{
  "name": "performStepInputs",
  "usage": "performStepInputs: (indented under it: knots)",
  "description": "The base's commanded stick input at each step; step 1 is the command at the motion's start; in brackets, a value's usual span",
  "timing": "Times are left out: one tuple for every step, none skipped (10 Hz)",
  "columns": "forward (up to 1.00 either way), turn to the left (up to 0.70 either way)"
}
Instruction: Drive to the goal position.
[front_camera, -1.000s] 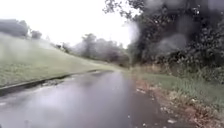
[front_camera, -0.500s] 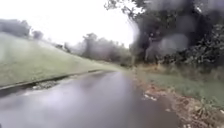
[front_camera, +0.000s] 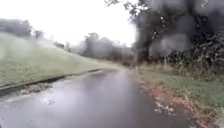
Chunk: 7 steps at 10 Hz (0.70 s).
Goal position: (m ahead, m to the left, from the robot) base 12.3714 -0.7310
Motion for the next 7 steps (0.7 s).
performStepInputs:
  knots:
    - [1.0, 0.0]
    - [1.0, 0.0]
    - [1.0, 0.0]
    - [1.0, 0.0]
    - [1.0, 0.0]
    - [1.0, 0.0]
    - [1.0, 0.0]
